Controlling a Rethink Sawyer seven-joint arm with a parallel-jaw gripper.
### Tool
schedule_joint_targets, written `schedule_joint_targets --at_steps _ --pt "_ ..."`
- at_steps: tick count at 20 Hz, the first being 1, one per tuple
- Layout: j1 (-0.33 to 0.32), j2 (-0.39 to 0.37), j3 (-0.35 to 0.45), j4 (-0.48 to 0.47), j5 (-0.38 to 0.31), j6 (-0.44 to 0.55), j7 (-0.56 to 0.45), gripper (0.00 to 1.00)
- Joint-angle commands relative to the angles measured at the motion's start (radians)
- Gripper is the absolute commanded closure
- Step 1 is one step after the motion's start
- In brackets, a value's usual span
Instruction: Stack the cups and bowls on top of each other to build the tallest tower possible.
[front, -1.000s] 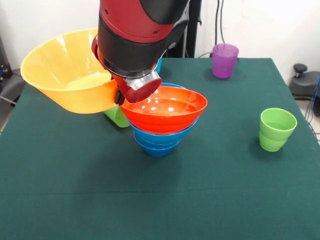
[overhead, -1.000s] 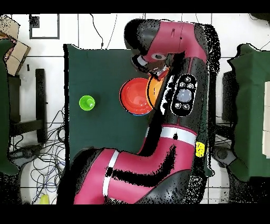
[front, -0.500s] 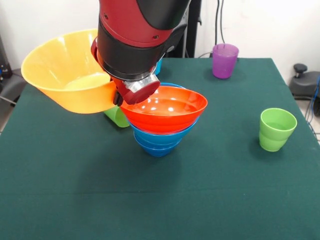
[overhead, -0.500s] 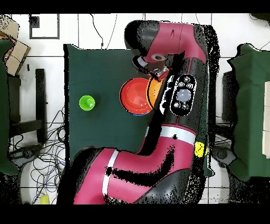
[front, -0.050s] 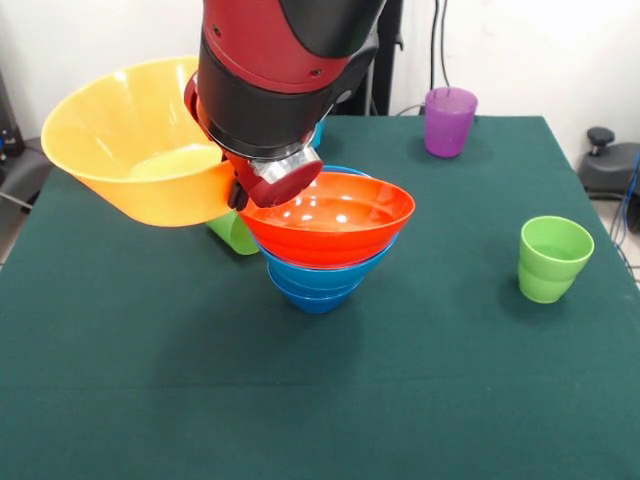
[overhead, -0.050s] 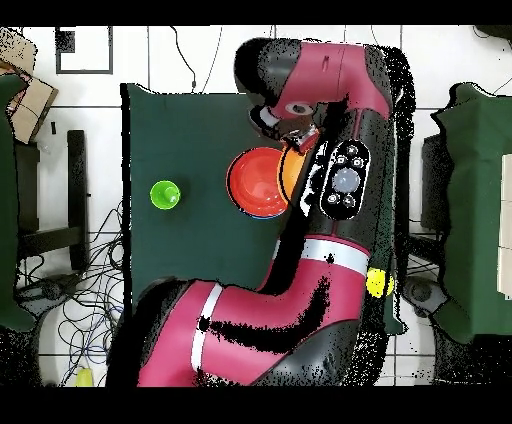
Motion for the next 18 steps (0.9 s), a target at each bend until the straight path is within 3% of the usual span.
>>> schedule_joint_targets --at_steps 1,18 --pt "0.026 -0.038 0.044 0.064 0.016 0.085 0.012 1.00" --pt "0.037 -0.029 0.022 0.055 0.032 0.116 0.016 1.00"
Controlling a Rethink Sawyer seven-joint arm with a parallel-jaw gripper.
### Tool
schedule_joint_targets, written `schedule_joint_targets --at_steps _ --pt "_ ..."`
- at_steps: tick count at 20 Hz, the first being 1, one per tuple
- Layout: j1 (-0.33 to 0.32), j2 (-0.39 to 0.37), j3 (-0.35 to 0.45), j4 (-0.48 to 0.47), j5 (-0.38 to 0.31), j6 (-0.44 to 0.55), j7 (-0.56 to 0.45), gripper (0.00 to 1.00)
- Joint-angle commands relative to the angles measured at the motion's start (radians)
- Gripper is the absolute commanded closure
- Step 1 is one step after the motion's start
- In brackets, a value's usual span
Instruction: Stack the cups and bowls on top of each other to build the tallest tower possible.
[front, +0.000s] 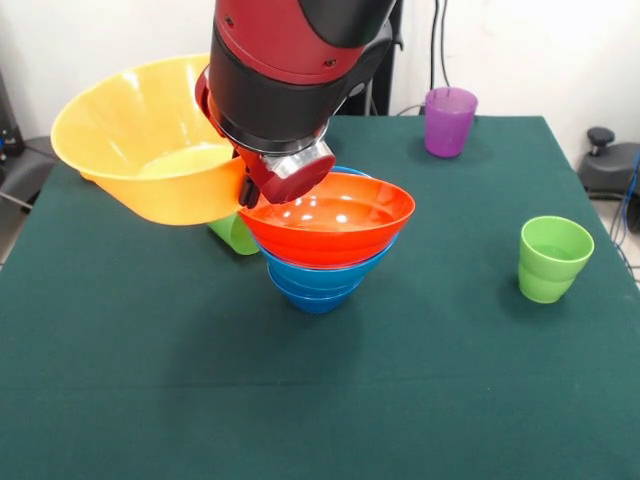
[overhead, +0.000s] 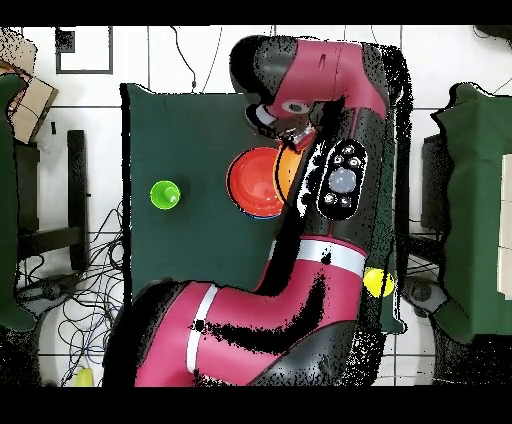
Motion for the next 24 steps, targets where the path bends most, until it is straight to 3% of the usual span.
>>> schedule_joint_targets --at_steps 1,24 --pt "0.030 -0.025 0.035 0.055 0.008 0.118 0.019 1.00" --pt "0.053 -0.021 0.008 0.060 0.034 0.130 0.055 1.00"
